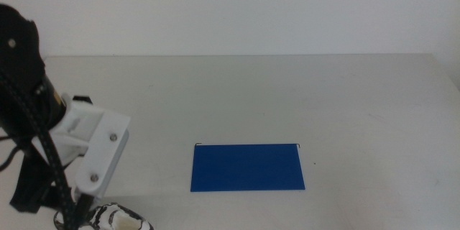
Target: Use one arm to grab the shoe from the table and place it on the mat.
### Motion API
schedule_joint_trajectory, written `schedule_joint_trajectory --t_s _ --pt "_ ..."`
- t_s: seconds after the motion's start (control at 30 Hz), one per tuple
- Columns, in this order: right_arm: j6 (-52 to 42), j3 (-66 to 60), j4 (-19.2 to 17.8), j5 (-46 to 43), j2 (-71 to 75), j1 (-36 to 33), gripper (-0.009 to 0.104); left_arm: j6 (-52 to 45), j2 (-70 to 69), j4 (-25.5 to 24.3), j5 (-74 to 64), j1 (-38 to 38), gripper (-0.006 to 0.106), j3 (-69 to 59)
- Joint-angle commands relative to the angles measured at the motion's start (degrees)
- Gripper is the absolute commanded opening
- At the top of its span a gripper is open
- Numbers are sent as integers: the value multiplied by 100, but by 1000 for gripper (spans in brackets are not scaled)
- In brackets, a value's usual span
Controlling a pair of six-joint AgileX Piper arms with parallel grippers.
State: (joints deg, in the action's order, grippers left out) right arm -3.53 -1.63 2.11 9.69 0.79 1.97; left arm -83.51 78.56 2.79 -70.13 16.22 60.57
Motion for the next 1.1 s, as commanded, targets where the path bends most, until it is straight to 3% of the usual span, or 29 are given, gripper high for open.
schedule_joint_trajectory --t_s 0.0,0.3,0.6,1.07 --pt "-72 54 -49 -454 121 27 66 -33 -157 103 -539 30 93 -35" --pt "-72 54 -49 -454 121 27 66 -65 -149 145 -151 30 93 -558" --pt "-72 54 -49 -454 121 27 66 -1107 -47 447 945 30 93 -966" --pt "-72 54 -49 -454 121 27 66 -1106 1124 594 1417 30 93 -954"
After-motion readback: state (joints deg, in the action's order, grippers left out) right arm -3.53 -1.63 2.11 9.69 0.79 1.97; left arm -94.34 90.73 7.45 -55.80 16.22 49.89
